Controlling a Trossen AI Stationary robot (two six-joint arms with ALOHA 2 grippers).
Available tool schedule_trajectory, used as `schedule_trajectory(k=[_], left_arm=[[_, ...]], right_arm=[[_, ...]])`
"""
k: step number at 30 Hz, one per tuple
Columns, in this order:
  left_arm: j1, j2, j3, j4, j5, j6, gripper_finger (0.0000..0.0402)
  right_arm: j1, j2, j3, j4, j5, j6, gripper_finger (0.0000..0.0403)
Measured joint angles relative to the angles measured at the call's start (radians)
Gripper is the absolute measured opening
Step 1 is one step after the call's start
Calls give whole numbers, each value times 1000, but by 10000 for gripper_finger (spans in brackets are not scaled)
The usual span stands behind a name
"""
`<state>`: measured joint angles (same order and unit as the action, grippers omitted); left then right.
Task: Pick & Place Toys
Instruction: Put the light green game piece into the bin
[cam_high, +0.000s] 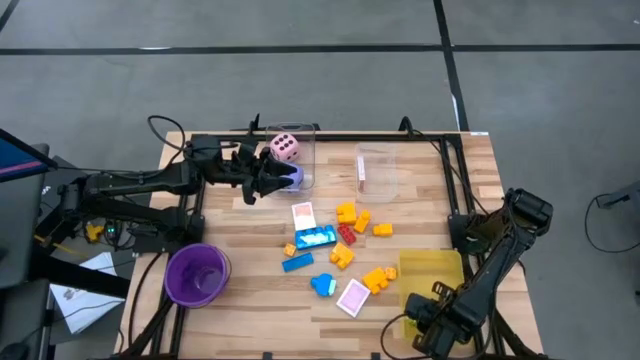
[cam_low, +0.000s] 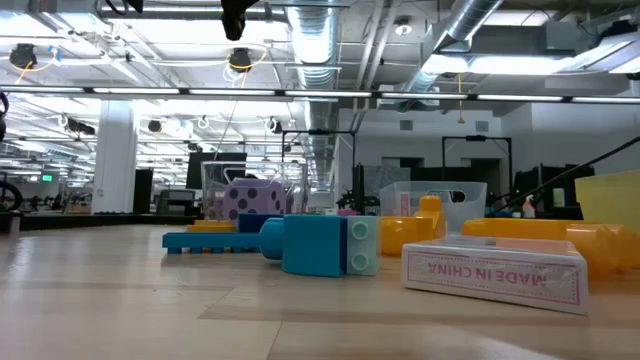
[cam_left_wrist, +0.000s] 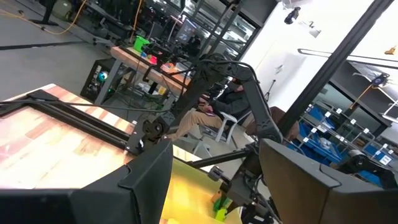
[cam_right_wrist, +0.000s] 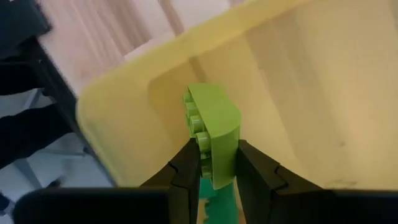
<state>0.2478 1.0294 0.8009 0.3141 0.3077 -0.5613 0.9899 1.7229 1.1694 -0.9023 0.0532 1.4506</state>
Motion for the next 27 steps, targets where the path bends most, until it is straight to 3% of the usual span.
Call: schedule_trajectory(k=[5,14,19,27], left_arm=[[0,0,0,0,-3,-1,236],[0,0,0,0,-26,-2,236],[0,0,0,0,-29,-4,236],[0,0,0,0,-29,-3,236]], right_arm=[[21,0,0,6,0,21,71],[24,0,0,16,78,-158,71],[24,0,0,22,84,-223,93],[54,0,-19,153,95,-299,87]])
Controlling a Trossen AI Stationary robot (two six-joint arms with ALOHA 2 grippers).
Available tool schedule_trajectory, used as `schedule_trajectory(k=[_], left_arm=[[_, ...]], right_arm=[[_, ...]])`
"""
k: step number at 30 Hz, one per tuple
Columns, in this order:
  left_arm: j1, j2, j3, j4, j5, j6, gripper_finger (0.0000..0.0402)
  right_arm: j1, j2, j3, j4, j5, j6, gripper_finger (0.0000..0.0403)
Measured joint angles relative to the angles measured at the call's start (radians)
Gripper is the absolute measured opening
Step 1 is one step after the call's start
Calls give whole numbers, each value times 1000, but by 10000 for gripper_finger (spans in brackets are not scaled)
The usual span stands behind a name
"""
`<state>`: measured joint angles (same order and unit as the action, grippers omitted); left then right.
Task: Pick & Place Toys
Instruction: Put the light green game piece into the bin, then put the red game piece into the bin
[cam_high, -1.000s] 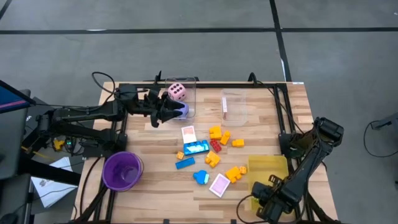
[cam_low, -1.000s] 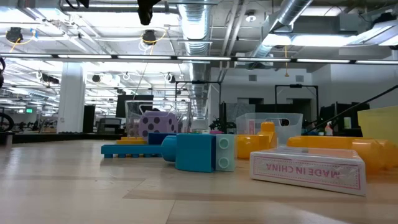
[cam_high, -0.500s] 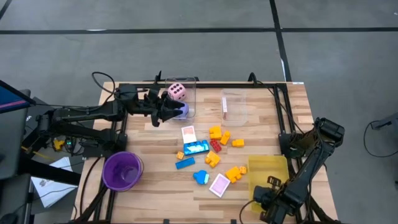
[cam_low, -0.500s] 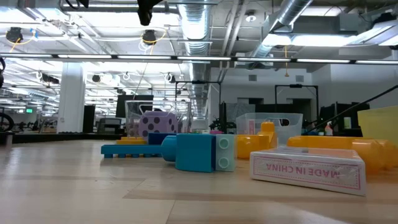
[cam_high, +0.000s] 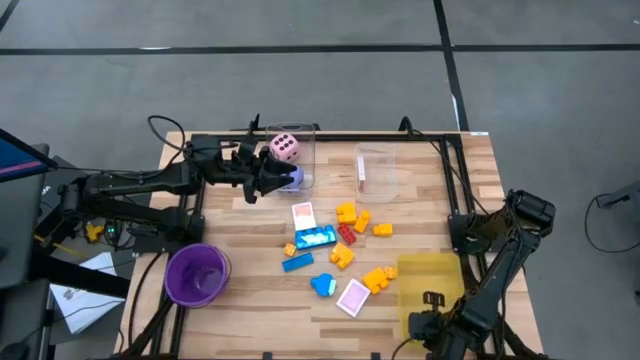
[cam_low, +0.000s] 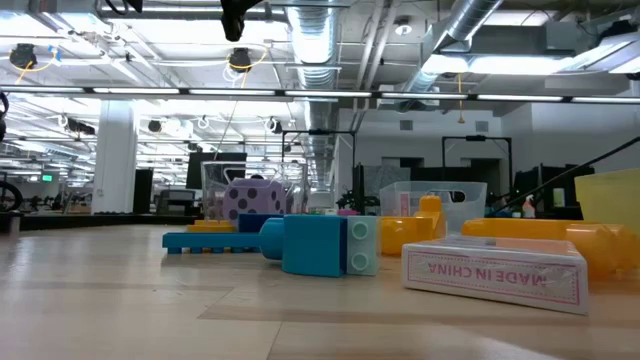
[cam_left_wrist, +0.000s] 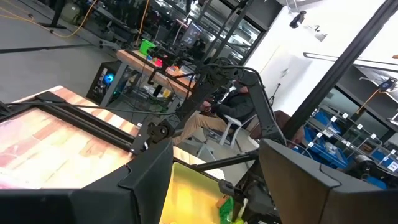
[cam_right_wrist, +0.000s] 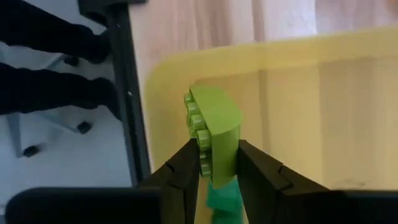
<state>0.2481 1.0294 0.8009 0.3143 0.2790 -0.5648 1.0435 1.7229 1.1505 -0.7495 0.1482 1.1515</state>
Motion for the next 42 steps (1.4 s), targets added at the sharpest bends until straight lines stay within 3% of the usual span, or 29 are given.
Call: schedule_trajectory(k=[35,42], left_arm=[[0,0,0,0,1,-1,236],[0,0,0,0,4,-20,236]], right_arm=[[-5,0,-7,-40,28,56,165],[-11,-1,-7,-250,111,176,145]])
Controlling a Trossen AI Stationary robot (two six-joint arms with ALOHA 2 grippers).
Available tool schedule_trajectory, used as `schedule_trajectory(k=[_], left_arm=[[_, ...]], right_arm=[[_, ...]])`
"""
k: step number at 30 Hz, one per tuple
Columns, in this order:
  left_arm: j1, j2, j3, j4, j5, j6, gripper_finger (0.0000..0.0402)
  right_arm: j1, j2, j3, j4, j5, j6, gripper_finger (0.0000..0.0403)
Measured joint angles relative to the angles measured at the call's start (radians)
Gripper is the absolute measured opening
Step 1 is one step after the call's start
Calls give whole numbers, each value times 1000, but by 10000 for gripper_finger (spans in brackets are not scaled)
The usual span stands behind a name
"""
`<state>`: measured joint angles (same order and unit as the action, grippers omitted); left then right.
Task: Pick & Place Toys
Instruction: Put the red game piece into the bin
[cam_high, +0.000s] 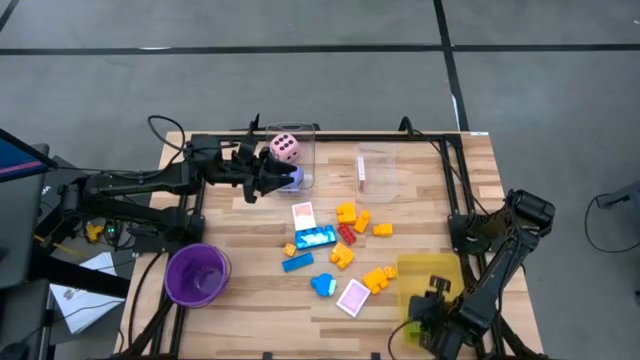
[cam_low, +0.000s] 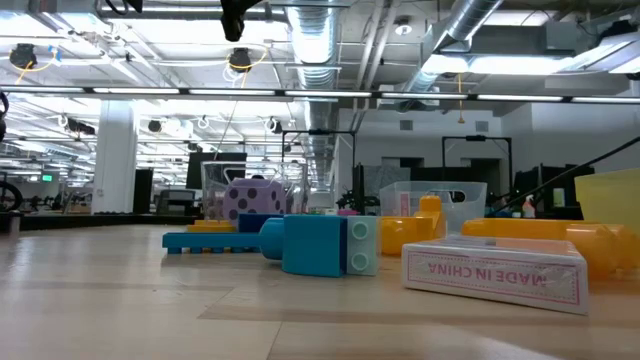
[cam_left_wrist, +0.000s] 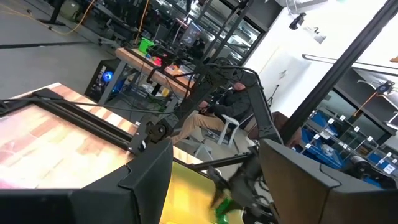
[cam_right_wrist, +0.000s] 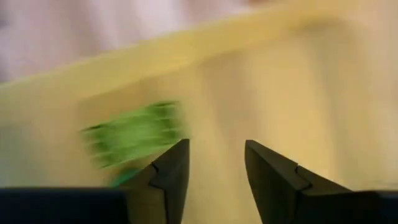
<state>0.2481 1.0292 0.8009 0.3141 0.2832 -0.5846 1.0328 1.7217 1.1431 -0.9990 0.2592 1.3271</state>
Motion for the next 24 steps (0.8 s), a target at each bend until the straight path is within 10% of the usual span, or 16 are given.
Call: schedule_trajectory(k=[12,24], left_arm=[[0,0,0,0,0,-2,236],[0,0,0,1,-5,-33,236]], right_arm=[[-145,-119,-100,-59,69,194,9],[-359,-165,-200,23,-145,375,1]])
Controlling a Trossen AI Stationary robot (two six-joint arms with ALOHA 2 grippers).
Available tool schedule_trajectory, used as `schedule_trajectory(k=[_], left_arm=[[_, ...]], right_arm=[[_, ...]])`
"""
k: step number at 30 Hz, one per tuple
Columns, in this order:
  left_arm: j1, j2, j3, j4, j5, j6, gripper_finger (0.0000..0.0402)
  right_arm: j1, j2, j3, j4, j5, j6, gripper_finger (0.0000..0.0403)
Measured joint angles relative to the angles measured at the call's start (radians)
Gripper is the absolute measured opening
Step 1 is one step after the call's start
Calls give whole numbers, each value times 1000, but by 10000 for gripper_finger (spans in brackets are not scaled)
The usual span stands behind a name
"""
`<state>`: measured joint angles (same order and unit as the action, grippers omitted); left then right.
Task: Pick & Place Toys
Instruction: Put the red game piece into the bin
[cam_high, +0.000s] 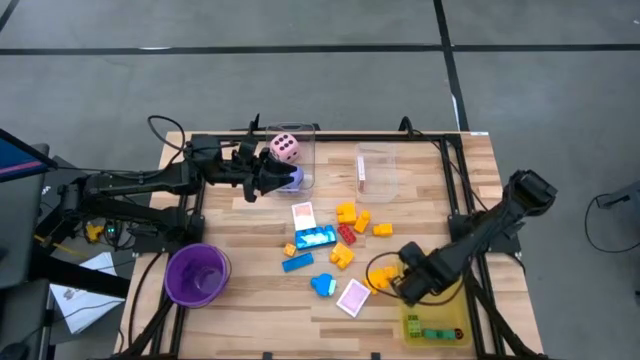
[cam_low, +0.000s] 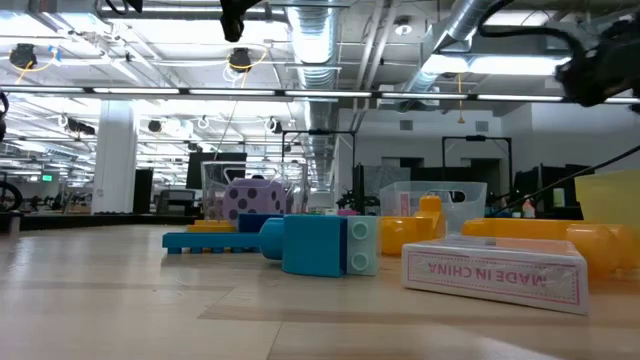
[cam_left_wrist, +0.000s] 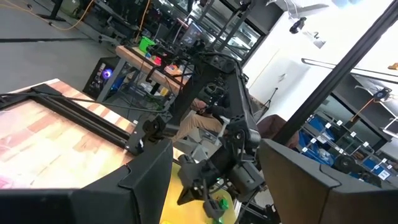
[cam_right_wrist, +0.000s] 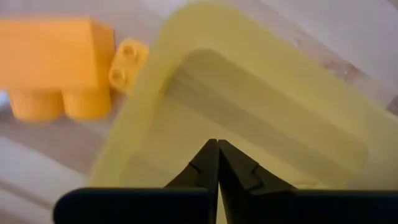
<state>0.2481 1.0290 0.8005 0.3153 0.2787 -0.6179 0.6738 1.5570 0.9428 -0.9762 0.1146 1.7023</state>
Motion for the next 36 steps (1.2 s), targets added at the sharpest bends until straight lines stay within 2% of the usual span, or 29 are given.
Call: schedule_trajectory(k=[6,10,19,36], left_arm=[[0,0,0,0,0,0,236],[0,0,0,0,0,0,236],[0,0,0,0,1,0,236],[0,0,0,0,2,0,236]], right_arm=[[-44,2,0,12,-1,44,0],[-73,2,0,14,39,45,0],[-144,2,-17,16,74,-5,0],[-174,2,-36,41,97,-1,0]])
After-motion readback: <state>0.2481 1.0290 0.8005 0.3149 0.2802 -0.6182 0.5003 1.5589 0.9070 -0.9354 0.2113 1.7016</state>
